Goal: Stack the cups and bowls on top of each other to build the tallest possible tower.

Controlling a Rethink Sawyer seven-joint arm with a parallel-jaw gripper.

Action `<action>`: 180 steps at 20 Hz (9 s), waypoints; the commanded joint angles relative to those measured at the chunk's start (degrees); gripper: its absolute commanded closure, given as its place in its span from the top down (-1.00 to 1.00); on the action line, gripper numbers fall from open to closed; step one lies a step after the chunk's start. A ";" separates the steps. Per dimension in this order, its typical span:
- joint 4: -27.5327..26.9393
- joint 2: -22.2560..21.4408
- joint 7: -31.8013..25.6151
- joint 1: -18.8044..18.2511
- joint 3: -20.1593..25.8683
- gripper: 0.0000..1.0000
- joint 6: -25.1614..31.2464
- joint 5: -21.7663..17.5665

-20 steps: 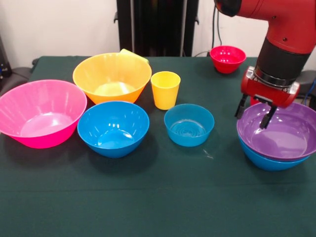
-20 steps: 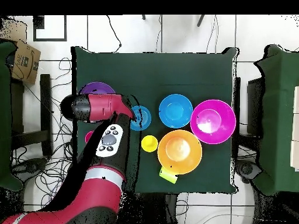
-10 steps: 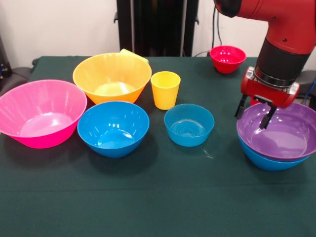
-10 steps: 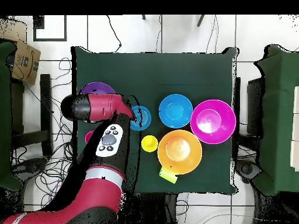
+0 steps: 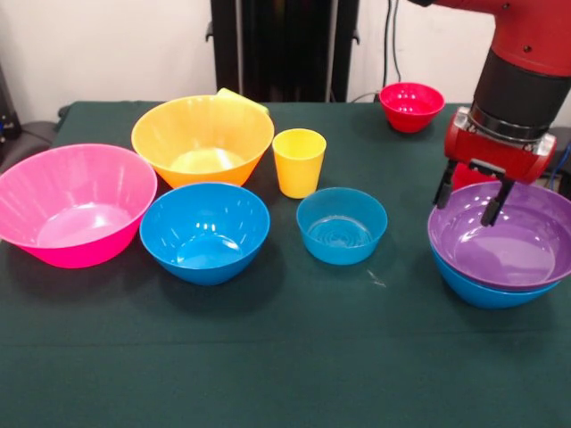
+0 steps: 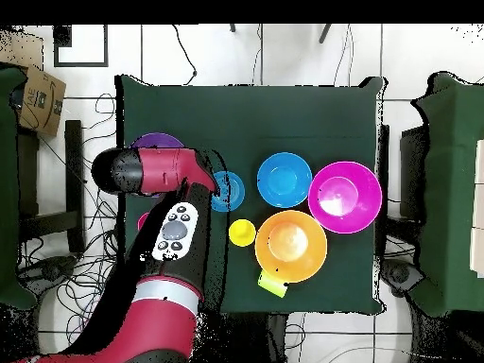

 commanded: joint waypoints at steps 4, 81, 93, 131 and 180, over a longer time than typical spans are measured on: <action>2.75 -1.27 -4.51 -2.77 6.35 1.00 2.43 -4.73; 10.92 3.08 -2.04 -14.04 22.80 1.00 -17.75 -15.11; 12.09 2.79 -3.54 -16.93 24.57 1.00 -18.14 -17.80; 10.94 3.02 -4.85 -19.54 25.74 -1.00 -15.28 -22.12; 9.38 0.79 -9.80 -30.92 29.19 1.00 -9.83 -36.73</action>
